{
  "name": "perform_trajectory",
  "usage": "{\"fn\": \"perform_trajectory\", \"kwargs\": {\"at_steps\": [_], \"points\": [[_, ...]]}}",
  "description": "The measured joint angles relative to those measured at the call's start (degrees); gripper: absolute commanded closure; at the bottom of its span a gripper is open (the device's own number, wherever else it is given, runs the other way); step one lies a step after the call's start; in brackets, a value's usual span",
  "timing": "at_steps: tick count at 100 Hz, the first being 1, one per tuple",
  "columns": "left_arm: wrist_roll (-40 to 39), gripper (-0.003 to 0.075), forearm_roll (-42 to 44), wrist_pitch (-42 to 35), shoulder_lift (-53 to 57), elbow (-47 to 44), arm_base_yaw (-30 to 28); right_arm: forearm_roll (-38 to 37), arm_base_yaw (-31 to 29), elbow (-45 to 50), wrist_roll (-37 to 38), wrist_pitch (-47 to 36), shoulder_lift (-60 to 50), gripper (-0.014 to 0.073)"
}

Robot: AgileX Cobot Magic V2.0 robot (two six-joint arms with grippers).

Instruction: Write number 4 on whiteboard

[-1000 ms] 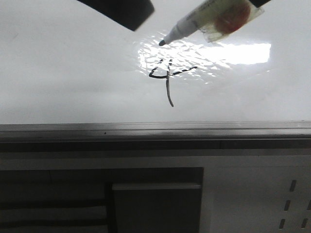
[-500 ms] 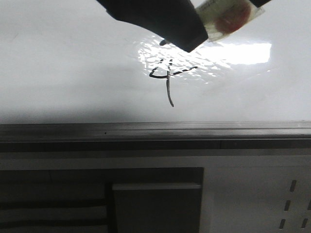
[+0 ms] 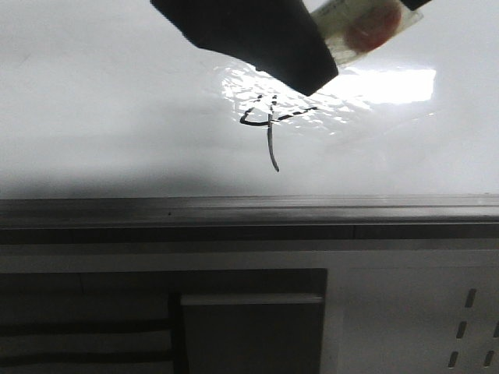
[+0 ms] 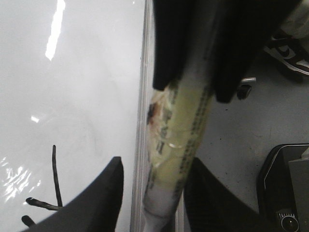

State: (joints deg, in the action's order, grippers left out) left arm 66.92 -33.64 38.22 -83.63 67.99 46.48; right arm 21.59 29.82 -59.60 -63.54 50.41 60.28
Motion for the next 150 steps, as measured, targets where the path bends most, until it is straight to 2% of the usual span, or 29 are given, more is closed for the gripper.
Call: {"fn": "perform_trajectory", "kwargs": {"at_steps": [24,44,51,59,65,70,82,96,107,128,140,150], "points": [[0.0,0.0641,-0.09,-0.1,0.0,0.0,0.0,-0.21,0.0,0.0,0.0,-0.23,0.0,0.0658],[0.83,0.072,0.11,0.1,0.0,0.0,0.09,-0.33,0.0,0.0,-0.15,-0.42,0.0,0.0643],[1.04,0.0739,0.15,0.08,0.0,0.0,0.09,-0.7,0.0,0.0,-0.13,-0.2,0.0,0.0559],[1.08,0.0741,0.15,0.22,0.0,0.0,0.09,-1.08,0.0,0.0,-0.13,-0.22,-0.11,0.0404],[1.08,0.0741,0.15,0.22,0.13,0.0,0.2,-1.33,0.0,0.0,-0.13,-0.22,-0.24,0.0323],[1.08,0.0741,0.24,0.11,0.66,0.0,0.2,-1.33,0.0,0.0,-0.01,-0.22,-0.75,0.0298],[-0.65,0.0741,2.31,-0.01,2.84,0.0,0.09,-3.12,-0.12,-0.68,2.61,0.29,-3.29,0.0303],[-8.89,0.0741,7.51,1.54,6.35,0.0,-1.98,-7.19,-2.12,-1.71,9.71,0.82,-9.13,0.0303],[-19.06,0.0741,13.68,5.77,9.51,0.0,-5.55,-10.47,-4.48,-2.07,15.36,1.32,-14.87,0.0303],[-37.83,0.0741,22.66,13.3,17.66,-1.65,-14.7,-12.15,-8.22,-2.42,18.99,3.33,-21.67,0.0303],[-47.17,0.0741,26.51,11.7,23.99,-7.29,-21.2,-12.19,-8.65,-2.42,19.49,3.97,-22.14,0.0303],[-53.13,0.0741,27.67,6.59,28.8,-13.91,-27.07,-12.19,-8.65,-2.42,19.76,4.3,-22.14,0.0303]]}}
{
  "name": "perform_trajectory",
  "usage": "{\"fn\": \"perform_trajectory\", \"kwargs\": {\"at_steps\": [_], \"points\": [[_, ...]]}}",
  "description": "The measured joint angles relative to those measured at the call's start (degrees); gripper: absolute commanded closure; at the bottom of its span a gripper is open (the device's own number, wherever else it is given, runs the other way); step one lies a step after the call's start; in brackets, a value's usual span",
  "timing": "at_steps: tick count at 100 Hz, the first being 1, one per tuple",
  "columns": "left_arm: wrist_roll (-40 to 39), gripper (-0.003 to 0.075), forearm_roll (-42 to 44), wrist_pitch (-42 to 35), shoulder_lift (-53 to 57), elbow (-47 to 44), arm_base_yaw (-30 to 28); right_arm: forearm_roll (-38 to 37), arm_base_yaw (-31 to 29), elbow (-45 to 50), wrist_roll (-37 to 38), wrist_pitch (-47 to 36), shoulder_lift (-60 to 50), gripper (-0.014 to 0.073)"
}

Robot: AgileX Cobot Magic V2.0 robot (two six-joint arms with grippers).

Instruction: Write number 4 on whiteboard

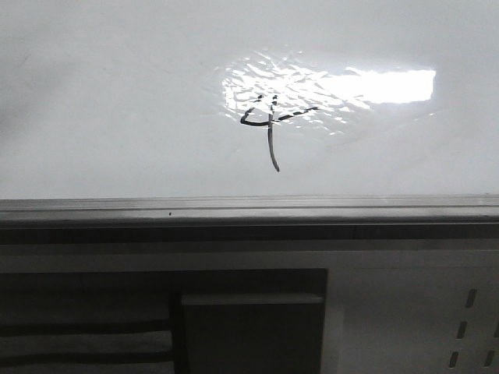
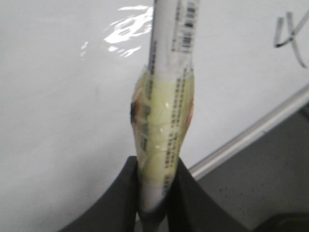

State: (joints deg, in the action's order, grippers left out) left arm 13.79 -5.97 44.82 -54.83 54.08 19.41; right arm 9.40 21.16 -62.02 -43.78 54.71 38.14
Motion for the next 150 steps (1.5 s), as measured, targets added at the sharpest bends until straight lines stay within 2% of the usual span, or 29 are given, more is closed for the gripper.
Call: {"fn": "perform_trajectory", "kwargs": {"at_steps": [22,42,78,119,125,132,150], "points": [[-5.1,0.0741,-3.19,-14.48,3.89,-14.42,-10.13,0.0,0.0,0.0,0.2,0.0,0.0,0.0303],[-5.44,0.0741,-8.38,-23.35,0.76,-18.81,-11.43,0.0,0.0,0.0,0.26,0.0,0.0,0.0303],[-5.44,0.0741,-10.15,-27.67,-8.68,-18.01,-11.43,0.0,0.0,0.0,0.35,1.09,0.1,0.0303],[-5.44,0.0733,-10.42,-27.67,-9.99,-17.43,-11.43,0.0,0.0,0.0,0.35,1.12,0.19,0.0303],[-5.32,0.0699,-10.51,-27.67,-9.99,-17.43,-11.43,0.0,0.0,0.0,0.35,1.12,0.19,0.0303],[-4.66,0.0626,-10.51,-27.67,-9.99,-17.43,-11.43,0.0,0.0,0.0,0.35,1.21,0.19,0.0303],[-3.91,0.0377,-10.51,-27.67,-9.99,-17.43,-11.43,0.0,0.0,0.53,0.35,1.21,0.19,0.0303]]}}
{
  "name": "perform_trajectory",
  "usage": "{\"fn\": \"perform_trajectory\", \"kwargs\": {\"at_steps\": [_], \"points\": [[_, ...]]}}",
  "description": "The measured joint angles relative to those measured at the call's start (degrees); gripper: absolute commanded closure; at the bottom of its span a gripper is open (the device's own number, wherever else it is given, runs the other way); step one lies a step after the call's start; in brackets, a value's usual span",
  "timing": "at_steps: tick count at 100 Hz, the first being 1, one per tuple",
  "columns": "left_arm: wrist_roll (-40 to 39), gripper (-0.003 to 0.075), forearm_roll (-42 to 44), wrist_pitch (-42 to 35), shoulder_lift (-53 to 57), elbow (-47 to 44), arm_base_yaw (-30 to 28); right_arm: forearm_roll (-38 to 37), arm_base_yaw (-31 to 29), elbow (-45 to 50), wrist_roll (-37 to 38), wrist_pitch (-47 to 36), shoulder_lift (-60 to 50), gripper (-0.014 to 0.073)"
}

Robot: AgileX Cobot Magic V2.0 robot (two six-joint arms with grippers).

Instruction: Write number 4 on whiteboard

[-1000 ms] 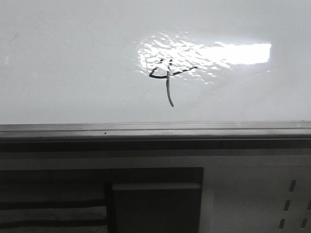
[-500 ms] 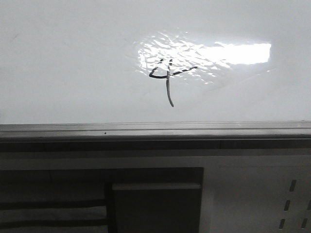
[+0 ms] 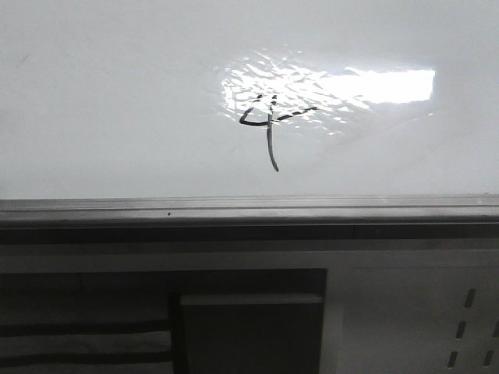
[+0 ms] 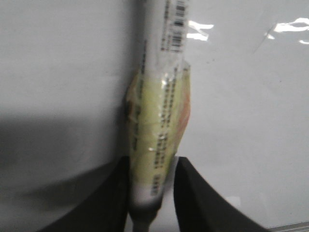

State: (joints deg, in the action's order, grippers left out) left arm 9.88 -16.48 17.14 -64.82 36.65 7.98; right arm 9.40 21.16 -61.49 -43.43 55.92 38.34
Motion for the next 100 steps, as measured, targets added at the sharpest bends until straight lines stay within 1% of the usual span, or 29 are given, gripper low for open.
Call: {"fn": "perform_trajectory", "kwargs": {"at_steps": [8,13,21,28,35,40,47,55,64,76,83,90,96,100], "points": [[0.0,0.0294,0.85,0.23,0.0,0.27,0.0,0.0,0.0,0.95,0.23,0.0,0.0,0.0303],[0.03,0.0268,1.49,0.87,0.0,0.87,0.0,0.0,0.0,1.59,1.06,0.0,0.0,0.0303],[0.12,0.0271,2.09,2.71,0.23,2.47,0.0,-0.09,0.0,1.97,3.72,0.0,0.0,0.0303],[0.12,0.0272,2.92,5.58,1.21,4.61,0.0,-0.09,0.0,2.06,7.97,0.0,0.0,0.0303],[0.15,0.0272,3.62,9.12,2.97,7.01,0.0,-0.09,0.0,2.06,14.27,0.0,0.02,0.0303],[0.24,0.0272,4.09,11.64,4.66,8.82,0.0,-0.09,0.0,2.06,20.09,0.0,0.02,0.0303],[0.24,0.0272,4.52,14.46,7.77,10.32,0.0,-0.09,0.0,2.06,25.94,0.11,0.02,0.0304],[0.24,0.0272,4.66,16.77,12.23,10.69,0.0,-0.09,0.0,2.78,29.91,0.22,0.02,0.0305],[0.37,0.0276,4.74,18.74,18.59,10.1,0.0,-0.09,0.0,4.38,31.92,0.09,0.02,0.0308],[0.37,0.0304,4.9,19.04,27.51,6.96,0.0,-0.09,0.0,8.14,32.45,-2.88,0.02,0.0359],[0.37,0.034,4.93,18.64,32.18,4.21,0.0,-0.23,0.0,10.91,32.59,-5.93,-0.63,0.04],[0.37,0.04,5.02,17.62,36.0,1.15,0.0,-0.74,0.0,13.93,32.68,-9.49,-1.6,0.0447],[0.37,0.0473,5.06,16.29,38.79,-1.62,0.0,-1.09,0.0,16.33,32.68,-12.84,-2.66,0.0496],[0.37,0.0528,5.06,15.32,40.25,-3.03,0.0,-1.29,0.0,18.08,32.68,-14.57,-3.28,0.0547]]}}
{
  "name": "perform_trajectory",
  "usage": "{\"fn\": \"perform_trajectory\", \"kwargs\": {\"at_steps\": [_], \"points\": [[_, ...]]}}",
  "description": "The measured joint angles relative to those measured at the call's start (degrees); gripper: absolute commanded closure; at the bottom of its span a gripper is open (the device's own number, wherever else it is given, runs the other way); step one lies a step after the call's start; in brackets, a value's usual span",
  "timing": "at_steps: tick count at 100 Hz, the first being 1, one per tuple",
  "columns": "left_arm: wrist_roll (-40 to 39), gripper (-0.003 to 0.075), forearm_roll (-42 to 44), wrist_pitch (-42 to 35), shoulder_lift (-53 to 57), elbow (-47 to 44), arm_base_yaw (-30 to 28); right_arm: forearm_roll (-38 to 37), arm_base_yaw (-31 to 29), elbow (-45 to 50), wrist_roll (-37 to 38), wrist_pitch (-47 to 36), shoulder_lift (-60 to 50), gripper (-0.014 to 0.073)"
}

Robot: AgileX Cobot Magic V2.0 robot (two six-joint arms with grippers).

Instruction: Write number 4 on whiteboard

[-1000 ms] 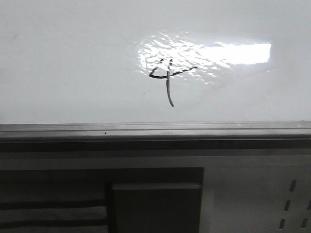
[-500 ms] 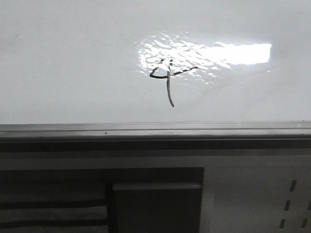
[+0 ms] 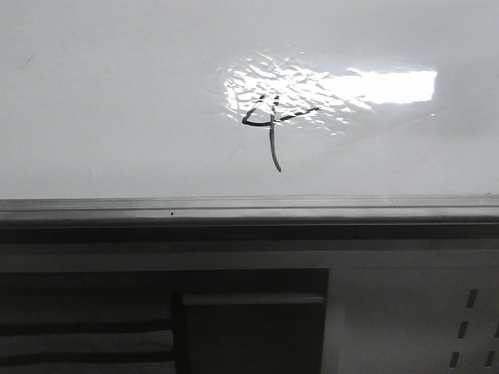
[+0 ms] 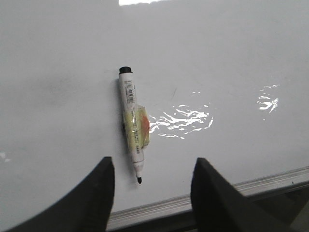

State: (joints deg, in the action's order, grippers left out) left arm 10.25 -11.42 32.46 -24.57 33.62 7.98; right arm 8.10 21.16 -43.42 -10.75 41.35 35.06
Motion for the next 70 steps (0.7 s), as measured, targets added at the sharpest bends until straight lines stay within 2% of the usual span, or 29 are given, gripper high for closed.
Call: {"fn": "perform_trajectory", "kwargs": {"at_steps": [11,19,70], "points": [[0.0,0.066,0.0,-2.38,2.3,-3.66,0.0,-0.23,0.0,3.41,0.0,-4.06,-1.5,0.0661],[0.03,0.0741,0.0,-3.5,2.63,-4.76,0.0,-0.23,0.0,4.69,0.02,-5.32,-1.96,0.0666],[0.03,0.0741,0.0,-4.07,2.68,-5.28,0.0,-0.23,0.0,6.8,0.23,-5.56,-1.96,0.0666]]}}
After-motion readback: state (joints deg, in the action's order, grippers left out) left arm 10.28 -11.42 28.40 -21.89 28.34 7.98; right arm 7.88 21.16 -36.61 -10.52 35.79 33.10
